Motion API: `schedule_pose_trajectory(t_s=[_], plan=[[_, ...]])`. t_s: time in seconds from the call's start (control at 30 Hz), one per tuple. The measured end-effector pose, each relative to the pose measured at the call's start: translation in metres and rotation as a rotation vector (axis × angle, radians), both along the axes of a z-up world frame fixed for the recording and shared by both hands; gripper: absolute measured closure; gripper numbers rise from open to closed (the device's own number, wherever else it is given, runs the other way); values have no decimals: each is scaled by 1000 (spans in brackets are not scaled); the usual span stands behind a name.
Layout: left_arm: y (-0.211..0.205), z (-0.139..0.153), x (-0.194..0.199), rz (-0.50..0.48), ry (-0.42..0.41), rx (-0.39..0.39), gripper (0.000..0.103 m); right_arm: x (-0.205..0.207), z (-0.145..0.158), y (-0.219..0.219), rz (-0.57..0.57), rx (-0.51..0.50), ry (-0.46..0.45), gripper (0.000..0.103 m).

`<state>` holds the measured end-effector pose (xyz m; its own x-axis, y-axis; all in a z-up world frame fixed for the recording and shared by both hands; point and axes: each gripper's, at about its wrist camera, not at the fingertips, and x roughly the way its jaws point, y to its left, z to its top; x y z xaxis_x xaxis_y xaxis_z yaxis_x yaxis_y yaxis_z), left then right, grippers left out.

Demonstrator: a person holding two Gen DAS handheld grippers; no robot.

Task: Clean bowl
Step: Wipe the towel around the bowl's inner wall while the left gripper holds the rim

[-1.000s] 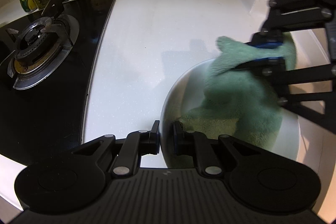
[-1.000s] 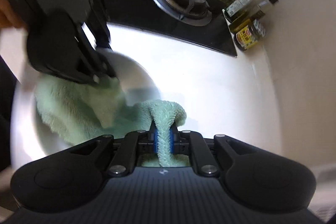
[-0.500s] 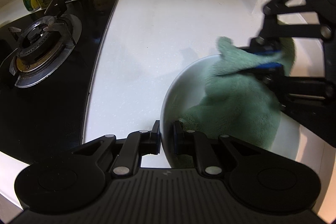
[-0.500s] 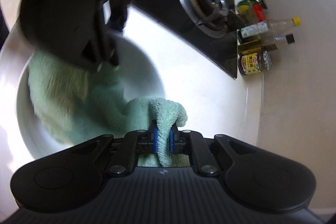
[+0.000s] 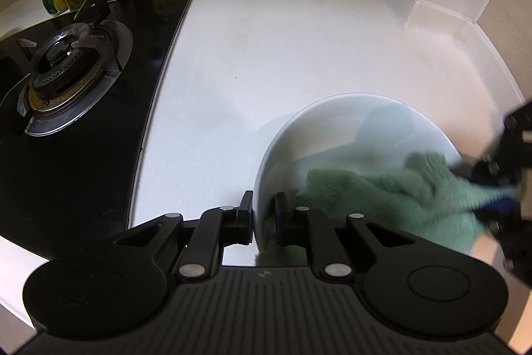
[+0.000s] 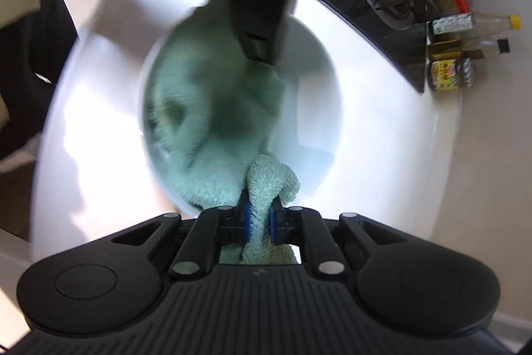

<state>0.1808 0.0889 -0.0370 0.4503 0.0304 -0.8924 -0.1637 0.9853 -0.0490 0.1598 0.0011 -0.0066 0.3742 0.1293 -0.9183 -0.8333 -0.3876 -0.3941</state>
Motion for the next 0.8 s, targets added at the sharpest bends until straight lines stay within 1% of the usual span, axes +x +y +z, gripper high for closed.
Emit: schedule_pose_trajectory(t_s=[0.13, 0.27, 0.37, 0.67, 0.8], plan=[[6, -2, -2, -23, 1, 4, 89, 1, 6, -1, -71, 35, 78, 94], [5, -2, -1, -20, 2, 4, 89, 1, 7, 0, -102, 52, 107, 94], [5, -2, -1, -19, 4, 6, 89, 1, 10, 4, -144, 76, 156, 94], [4, -1, 0, -9, 3, 3, 88, 3, 16, 11, -195, 145, 246, 94], [8, -2, -1, -14, 2, 3, 88, 8, 21, 13, -251, 222, 323, 94]])
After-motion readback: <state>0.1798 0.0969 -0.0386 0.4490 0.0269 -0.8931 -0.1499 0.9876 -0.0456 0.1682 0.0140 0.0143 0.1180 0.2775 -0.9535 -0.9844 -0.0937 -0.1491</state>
